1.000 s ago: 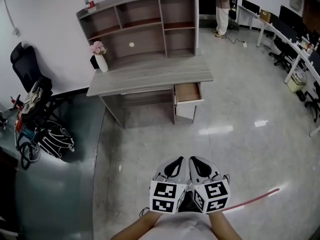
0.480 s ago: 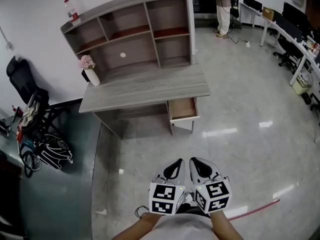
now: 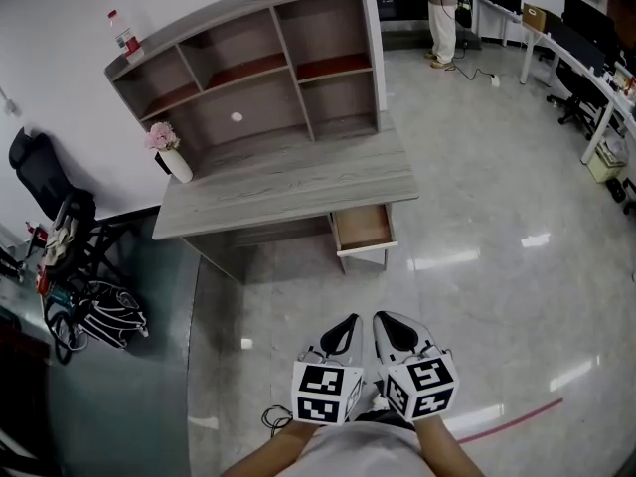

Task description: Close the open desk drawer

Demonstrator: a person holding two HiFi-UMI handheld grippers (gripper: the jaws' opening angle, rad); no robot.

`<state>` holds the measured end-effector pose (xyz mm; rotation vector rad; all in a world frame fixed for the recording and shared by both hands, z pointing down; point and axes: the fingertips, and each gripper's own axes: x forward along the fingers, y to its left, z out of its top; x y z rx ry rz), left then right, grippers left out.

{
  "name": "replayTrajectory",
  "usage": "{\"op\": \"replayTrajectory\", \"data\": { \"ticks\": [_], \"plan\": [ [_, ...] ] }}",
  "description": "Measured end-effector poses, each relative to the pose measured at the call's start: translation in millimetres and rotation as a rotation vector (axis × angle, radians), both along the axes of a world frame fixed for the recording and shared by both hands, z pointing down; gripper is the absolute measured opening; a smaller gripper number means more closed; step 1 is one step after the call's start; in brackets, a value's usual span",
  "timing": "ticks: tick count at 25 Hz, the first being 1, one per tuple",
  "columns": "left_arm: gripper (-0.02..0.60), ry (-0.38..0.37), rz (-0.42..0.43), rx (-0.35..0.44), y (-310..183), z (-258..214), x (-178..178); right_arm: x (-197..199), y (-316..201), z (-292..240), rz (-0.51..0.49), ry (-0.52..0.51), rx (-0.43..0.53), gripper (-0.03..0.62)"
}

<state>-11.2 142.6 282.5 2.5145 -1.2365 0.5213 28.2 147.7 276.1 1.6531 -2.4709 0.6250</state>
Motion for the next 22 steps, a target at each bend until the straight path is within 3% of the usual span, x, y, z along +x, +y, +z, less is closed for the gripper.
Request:
{"op": "replayTrajectory", "data": {
  "ticks": [14, 22],
  "plan": [
    [0.005, 0.006, 0.085, -0.032, -132, 40, -3, -5, -119, 51, 0.099, -0.058, -0.083, 0.000],
    [0.005, 0.067, 0.142, -0.042, -215, 61, -10, -12, -196, 110, 0.180, -0.257, -0.183, 0.002]
  ]
}}
